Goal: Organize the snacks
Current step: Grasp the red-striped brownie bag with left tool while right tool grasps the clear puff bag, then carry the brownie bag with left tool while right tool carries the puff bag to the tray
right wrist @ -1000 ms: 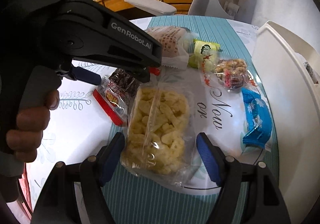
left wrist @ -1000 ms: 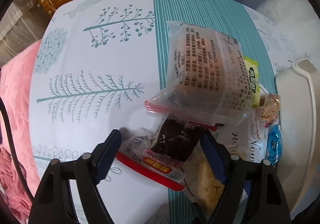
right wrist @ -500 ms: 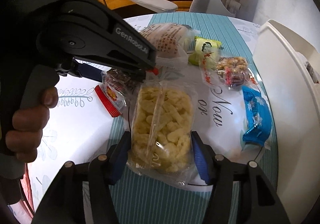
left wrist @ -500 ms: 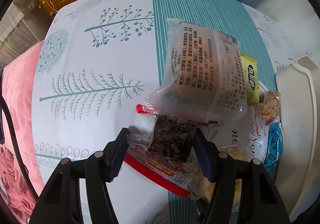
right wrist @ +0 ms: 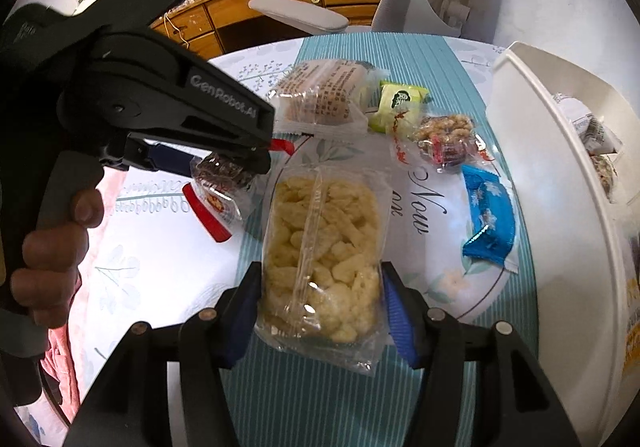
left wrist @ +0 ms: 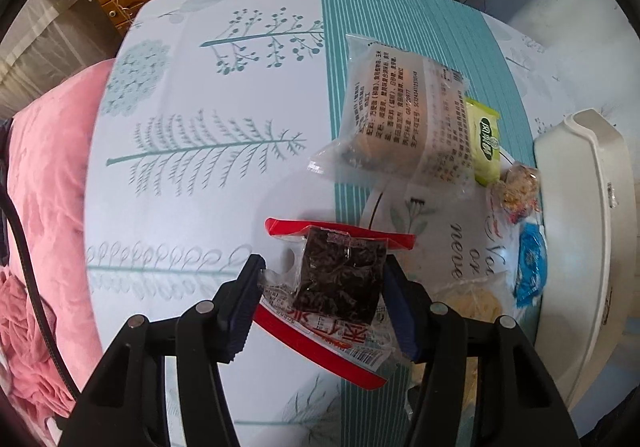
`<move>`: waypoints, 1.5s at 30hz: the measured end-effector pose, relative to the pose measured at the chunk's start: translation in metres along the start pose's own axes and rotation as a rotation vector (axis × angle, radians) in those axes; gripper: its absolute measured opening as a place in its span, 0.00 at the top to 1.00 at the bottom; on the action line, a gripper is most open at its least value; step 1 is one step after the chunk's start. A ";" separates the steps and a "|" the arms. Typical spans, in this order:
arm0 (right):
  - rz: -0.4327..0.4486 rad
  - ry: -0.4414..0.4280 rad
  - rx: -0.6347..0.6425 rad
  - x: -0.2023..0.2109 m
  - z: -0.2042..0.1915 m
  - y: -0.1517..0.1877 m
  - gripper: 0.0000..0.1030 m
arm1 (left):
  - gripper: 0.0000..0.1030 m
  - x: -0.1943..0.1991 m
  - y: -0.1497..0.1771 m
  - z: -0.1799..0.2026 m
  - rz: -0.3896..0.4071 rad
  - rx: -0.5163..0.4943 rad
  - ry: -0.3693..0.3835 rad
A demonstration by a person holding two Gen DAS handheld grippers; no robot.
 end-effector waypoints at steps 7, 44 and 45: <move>0.048 0.004 0.007 0.031 -0.004 0.000 0.45 | 0.45 0.043 0.028 -0.007 0.029 0.001 0.000; 0.295 0.091 0.049 0.216 0.090 0.033 0.45 | 0.45 0.193 0.157 0.124 0.282 -0.005 0.227; 0.293 0.089 0.057 0.219 0.096 0.035 0.45 | 0.45 0.194 0.159 0.129 0.287 -0.002 0.232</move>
Point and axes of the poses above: each gripper's, at about its wrist camera, not at the fingertips, and x roughly against the way its jaws point, z to its right, y to its underside, the point moved 6 cm from there along -x, roughly the way its jaws point, and after that the axes turned 1 degree about -z, right-handed, at the moved point
